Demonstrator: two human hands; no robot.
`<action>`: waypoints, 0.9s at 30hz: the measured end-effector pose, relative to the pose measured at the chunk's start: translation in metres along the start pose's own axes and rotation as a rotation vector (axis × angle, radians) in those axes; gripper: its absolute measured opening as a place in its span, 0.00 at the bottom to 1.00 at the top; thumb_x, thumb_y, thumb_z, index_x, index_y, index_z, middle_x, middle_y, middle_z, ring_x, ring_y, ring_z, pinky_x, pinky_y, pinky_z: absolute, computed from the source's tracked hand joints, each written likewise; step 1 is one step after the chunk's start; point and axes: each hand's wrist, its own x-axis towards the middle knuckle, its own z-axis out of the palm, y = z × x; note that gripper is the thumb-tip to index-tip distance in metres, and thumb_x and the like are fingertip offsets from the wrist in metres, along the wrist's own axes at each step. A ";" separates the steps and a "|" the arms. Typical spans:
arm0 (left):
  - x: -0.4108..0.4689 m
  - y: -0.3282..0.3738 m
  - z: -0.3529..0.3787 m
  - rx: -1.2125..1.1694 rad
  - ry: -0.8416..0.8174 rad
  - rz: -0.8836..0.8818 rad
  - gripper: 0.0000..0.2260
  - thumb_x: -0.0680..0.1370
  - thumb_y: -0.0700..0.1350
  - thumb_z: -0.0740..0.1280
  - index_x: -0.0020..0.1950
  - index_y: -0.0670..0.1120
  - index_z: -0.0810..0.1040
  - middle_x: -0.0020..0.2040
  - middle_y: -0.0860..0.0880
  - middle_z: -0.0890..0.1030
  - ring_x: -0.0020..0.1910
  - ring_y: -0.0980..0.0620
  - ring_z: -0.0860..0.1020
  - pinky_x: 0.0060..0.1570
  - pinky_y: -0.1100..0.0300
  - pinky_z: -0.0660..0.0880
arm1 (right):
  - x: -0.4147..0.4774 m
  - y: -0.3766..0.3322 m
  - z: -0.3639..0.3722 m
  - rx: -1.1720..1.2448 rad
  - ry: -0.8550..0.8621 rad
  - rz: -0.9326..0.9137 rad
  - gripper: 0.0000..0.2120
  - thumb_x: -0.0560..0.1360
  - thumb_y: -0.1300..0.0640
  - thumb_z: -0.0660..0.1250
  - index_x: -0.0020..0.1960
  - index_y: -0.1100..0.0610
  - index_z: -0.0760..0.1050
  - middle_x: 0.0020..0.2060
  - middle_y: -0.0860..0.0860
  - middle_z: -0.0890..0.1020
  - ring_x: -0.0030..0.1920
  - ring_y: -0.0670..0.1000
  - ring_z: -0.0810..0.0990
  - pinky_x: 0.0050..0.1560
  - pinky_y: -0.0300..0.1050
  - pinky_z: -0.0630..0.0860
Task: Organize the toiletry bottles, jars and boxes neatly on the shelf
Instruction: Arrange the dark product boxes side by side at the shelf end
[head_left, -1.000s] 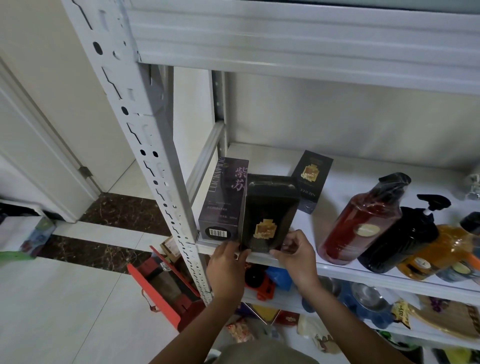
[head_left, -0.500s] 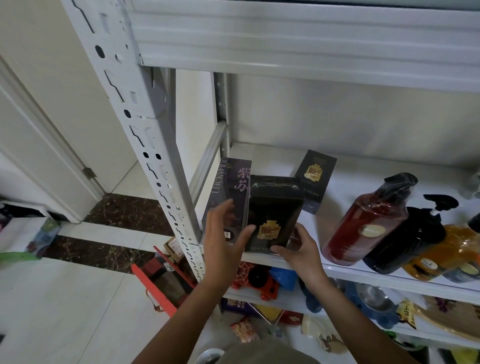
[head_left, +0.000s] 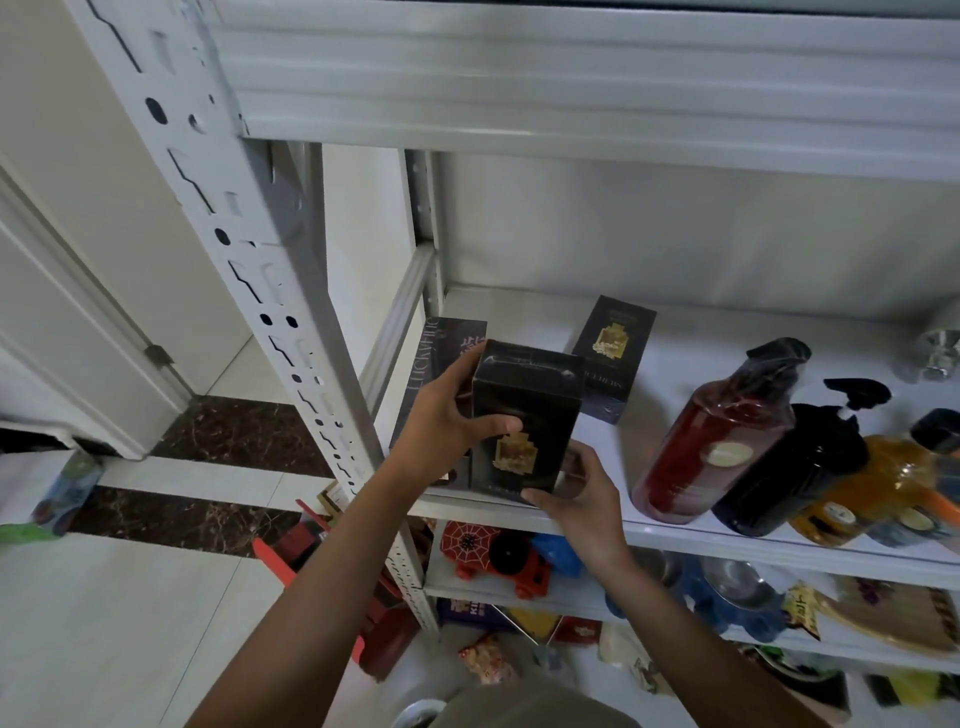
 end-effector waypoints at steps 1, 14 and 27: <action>0.000 -0.001 0.000 0.008 0.000 0.008 0.30 0.69 0.36 0.74 0.68 0.49 0.68 0.56 0.57 0.79 0.57 0.60 0.78 0.52 0.68 0.76 | 0.000 -0.001 0.000 0.001 0.000 0.001 0.28 0.63 0.66 0.77 0.56 0.50 0.70 0.49 0.37 0.77 0.49 0.28 0.74 0.48 0.21 0.69; -0.009 -0.004 0.001 0.014 0.071 0.068 0.31 0.66 0.37 0.77 0.66 0.50 0.71 0.53 0.58 0.80 0.55 0.62 0.79 0.51 0.70 0.75 | -0.001 -0.006 -0.001 0.060 -0.056 0.025 0.27 0.63 0.70 0.75 0.55 0.50 0.70 0.49 0.40 0.77 0.47 0.27 0.74 0.47 0.21 0.69; 0.004 -0.009 -0.015 -0.294 0.126 -0.111 0.31 0.76 0.66 0.42 0.67 0.53 0.73 0.64 0.52 0.77 0.63 0.56 0.75 0.66 0.55 0.69 | 0.024 -0.002 -0.018 0.165 0.172 0.261 0.18 0.74 0.72 0.62 0.58 0.54 0.68 0.54 0.53 0.73 0.53 0.52 0.72 0.41 0.33 0.74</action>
